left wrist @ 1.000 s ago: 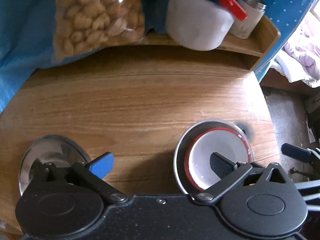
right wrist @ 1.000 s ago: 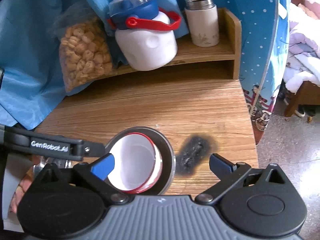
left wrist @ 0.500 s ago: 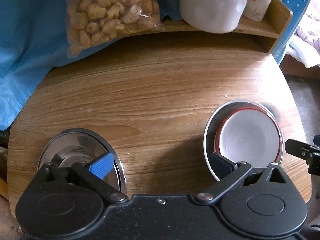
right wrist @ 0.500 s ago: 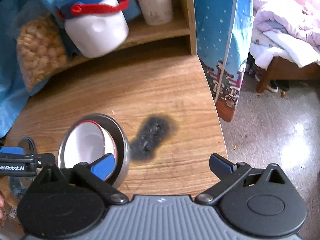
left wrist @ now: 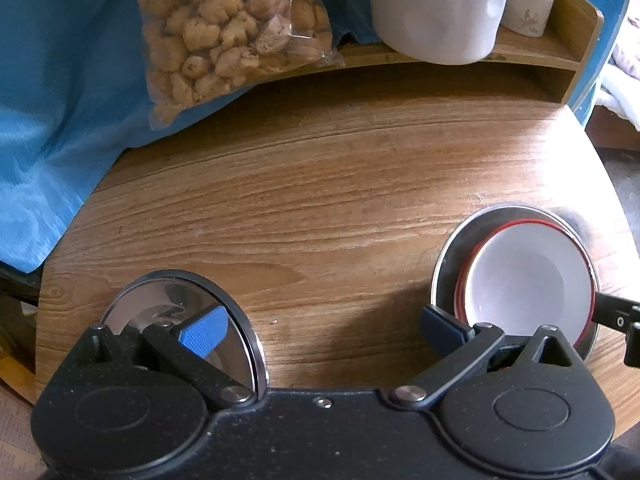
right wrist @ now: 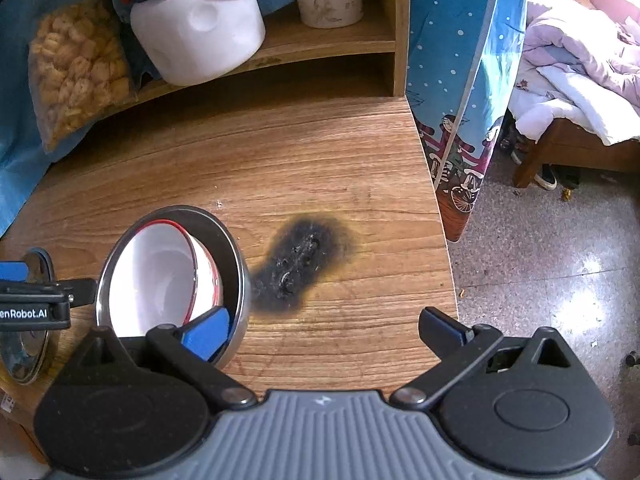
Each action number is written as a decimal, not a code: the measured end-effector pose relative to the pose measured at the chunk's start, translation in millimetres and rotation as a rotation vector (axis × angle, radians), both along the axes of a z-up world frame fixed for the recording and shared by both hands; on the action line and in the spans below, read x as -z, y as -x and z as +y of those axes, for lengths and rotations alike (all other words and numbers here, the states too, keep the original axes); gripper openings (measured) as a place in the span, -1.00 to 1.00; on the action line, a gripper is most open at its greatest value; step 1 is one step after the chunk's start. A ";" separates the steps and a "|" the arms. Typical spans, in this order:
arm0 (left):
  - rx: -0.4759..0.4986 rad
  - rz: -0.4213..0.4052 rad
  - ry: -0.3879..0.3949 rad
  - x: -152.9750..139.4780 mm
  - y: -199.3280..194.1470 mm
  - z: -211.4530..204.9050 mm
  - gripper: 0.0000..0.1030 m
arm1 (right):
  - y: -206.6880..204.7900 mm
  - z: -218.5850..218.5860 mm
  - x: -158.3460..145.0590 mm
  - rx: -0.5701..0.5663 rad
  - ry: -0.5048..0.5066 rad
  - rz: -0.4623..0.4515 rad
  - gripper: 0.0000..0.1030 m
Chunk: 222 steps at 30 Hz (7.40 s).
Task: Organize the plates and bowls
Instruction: 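Grip the rim of the steel bowl stack with both grippers, then lift the nested bowl stack with both grippers and carry it over the plates, then lower the bowl stack onto the stacked steel plates with both grippers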
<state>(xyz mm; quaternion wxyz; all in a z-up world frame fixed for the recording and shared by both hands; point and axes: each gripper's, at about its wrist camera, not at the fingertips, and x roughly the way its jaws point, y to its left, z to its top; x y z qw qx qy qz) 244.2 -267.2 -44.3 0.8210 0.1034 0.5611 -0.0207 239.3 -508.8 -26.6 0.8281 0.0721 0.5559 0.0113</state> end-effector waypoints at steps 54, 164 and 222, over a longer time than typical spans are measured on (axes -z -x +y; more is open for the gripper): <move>0.066 0.141 0.330 19.6 -4.9 -10.8 -0.81 | -10.5 20.0 5.4 -0.122 -0.112 0.023 -0.33; -0.328 0.015 0.347 -33.3 32.3 195.5 -0.89 | -59.3 217.5 -32.0 -0.459 -0.287 0.097 -0.78; -0.362 0.098 0.326 -13.2 26.2 226.2 -0.88 | -63.9 257.0 -10.8 -0.535 -0.251 0.183 -0.76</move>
